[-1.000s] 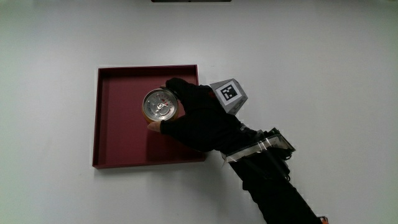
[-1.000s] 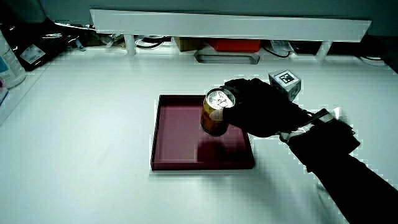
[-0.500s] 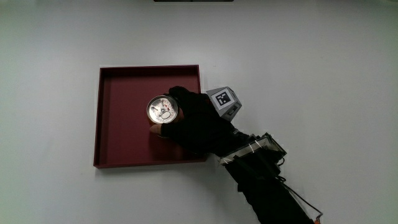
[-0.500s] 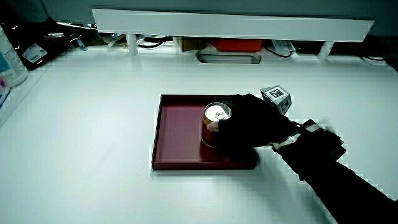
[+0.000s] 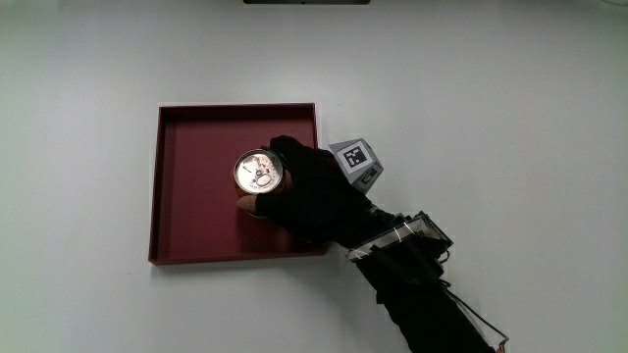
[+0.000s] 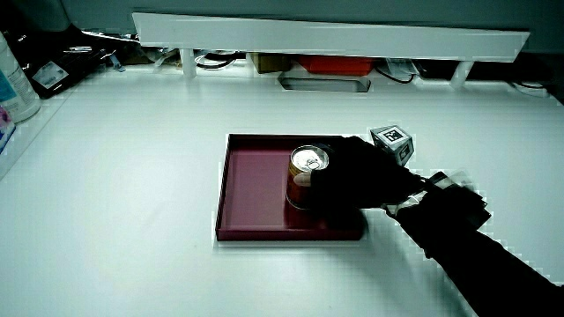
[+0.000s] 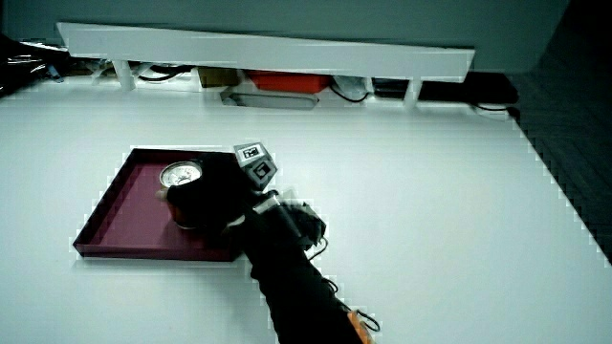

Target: Place red bull into plate

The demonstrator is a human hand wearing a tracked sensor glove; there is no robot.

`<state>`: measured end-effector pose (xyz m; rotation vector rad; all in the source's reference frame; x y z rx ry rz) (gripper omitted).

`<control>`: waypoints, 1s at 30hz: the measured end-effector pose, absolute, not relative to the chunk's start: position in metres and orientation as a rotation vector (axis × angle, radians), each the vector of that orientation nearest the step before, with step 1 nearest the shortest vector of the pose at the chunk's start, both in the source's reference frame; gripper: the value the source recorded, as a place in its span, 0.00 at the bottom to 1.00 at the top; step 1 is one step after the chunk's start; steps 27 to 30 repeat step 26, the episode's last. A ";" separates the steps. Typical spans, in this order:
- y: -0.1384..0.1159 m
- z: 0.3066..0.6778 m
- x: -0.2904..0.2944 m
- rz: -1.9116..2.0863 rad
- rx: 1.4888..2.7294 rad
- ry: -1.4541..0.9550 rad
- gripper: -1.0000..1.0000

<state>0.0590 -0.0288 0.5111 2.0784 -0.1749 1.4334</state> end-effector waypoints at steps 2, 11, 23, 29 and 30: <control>-0.028 0.507 0.060 1.433 2.079 -0.192 0.20; -0.025 0.465 0.079 1.425 1.948 -0.352 0.02; -0.020 0.401 0.113 1.289 1.913 -0.459 0.00; -0.017 0.391 0.123 1.250 1.882 -0.370 0.00; -0.017 0.391 0.123 1.250 1.882 -0.370 0.00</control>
